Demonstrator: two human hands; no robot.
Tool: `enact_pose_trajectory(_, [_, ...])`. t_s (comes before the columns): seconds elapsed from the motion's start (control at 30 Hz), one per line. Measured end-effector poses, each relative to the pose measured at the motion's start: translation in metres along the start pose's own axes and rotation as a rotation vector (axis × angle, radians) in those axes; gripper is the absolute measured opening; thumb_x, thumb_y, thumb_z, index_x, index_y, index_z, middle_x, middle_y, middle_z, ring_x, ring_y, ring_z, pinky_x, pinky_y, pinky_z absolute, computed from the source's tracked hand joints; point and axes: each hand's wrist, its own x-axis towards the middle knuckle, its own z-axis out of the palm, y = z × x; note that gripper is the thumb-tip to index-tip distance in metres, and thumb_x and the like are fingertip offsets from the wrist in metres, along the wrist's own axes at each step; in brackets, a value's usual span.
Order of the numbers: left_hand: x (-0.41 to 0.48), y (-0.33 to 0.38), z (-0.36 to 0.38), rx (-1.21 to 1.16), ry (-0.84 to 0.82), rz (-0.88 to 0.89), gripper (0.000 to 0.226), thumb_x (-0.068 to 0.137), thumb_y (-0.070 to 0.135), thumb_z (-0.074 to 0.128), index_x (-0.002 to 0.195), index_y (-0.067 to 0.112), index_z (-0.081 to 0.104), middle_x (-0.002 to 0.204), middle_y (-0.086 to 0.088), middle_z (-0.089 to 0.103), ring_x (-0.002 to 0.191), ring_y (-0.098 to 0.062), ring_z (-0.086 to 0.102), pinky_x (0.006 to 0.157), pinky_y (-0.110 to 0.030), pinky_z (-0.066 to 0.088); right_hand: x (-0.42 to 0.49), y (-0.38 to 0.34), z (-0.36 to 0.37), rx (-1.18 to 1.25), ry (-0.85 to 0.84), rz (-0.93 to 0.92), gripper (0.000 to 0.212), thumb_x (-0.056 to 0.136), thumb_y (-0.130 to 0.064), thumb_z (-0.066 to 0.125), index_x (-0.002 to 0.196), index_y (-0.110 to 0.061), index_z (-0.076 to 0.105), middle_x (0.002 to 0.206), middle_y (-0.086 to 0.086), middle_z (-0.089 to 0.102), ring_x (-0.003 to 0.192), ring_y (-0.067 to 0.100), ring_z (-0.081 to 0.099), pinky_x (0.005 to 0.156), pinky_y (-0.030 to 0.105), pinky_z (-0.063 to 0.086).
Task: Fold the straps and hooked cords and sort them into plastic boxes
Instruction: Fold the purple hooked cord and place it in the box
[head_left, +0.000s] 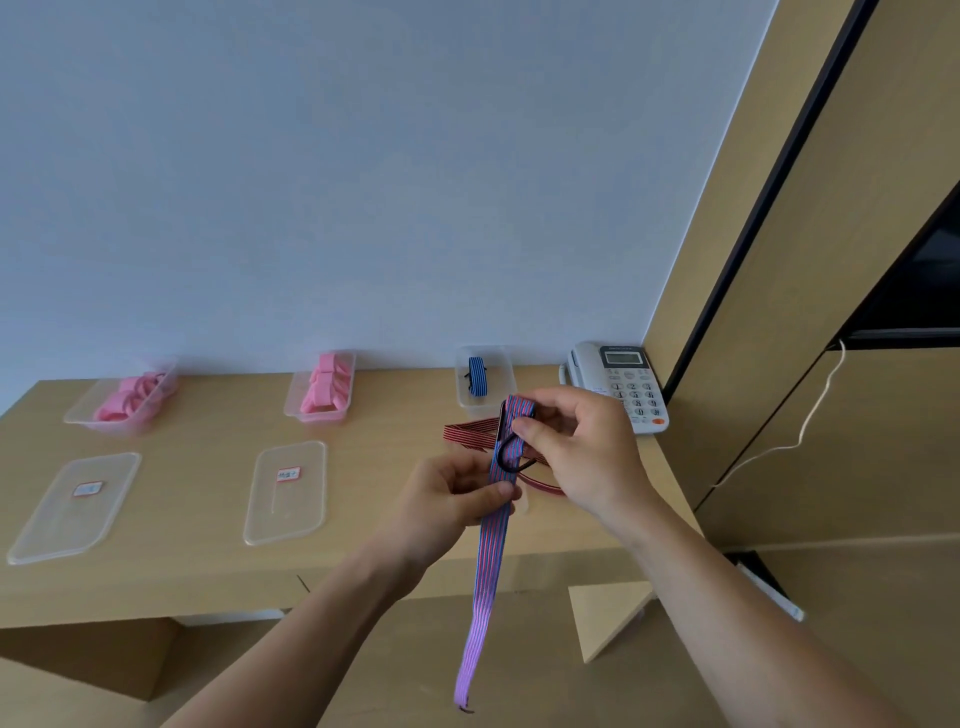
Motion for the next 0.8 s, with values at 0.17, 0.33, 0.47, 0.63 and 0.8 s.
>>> enact_pose_trajectory(0.17, [0.000,-0.001,0.004,-0.060,0.067,-0.013,0.011,0.098,0.004,0.063,0.097,0.004,0.074,0.083,-0.006,0.078,0.074,-0.020,0.073,0.075,-0.031,0.060,-0.002,0.003,0.001,-0.024,0.117,-0.080,0.020,0.082,-0.002,0.076,0.098,-0.014,0.076,0.085,-0.002,0.075,0.077,0.011,0.071,0.076,0.028,0.057])
enact_pose_trajectory(0.33, [0.001,0.004,0.007,-0.136,0.050,-0.023,0.018,0.100,0.007,0.061,0.104,-0.007,0.072,0.087,-0.010,0.076,0.077,-0.022,0.073,0.072,-0.028,0.060,-0.009,0.004,0.003,-0.040,0.231,-0.215,0.023,0.080,0.000,0.078,0.100,-0.012,0.077,0.088,-0.004,0.076,0.078,0.006,0.071,0.074,0.023,0.056])
enact_pose_trajectory(0.47, [0.003,0.005,0.007,-0.262,0.034,-0.059,0.029,0.103,0.018,0.056,0.109,-0.004,0.073,0.101,-0.018,0.078,0.085,-0.027,0.075,0.078,-0.032,0.062,-0.019,0.005,0.006,-0.072,0.274,-0.343,0.022,0.079,0.003,0.078,0.097,-0.011,0.077,0.089,-0.003,0.076,0.079,0.007,0.072,0.072,0.031,0.059])
enact_pose_trajectory(0.63, [0.005,0.006,0.003,-0.387,0.040,-0.091,0.035,0.103,0.031,0.054,0.102,0.008,0.081,0.105,-0.018,0.078,0.093,-0.029,0.075,0.081,-0.035,0.061,-0.029,0.013,0.008,-0.191,0.289,-0.540,0.022,0.073,0.007,0.082,0.089,-0.007,0.078,0.087,-0.001,0.076,0.081,0.013,0.072,0.071,0.036,0.058])
enact_pose_trajectory(0.8, [0.005,0.011,-0.002,-0.380,0.031,-0.065,0.030,0.103,0.024,0.055,0.107,0.006,0.079,0.102,-0.014,0.077,0.088,-0.022,0.072,0.080,-0.031,0.060,-0.043,0.027,0.012,-0.307,0.299,-0.600,0.028,0.065,0.009,0.086,0.086,-0.009,0.078,0.095,-0.004,0.076,0.085,0.020,0.072,0.072,0.041,0.058])
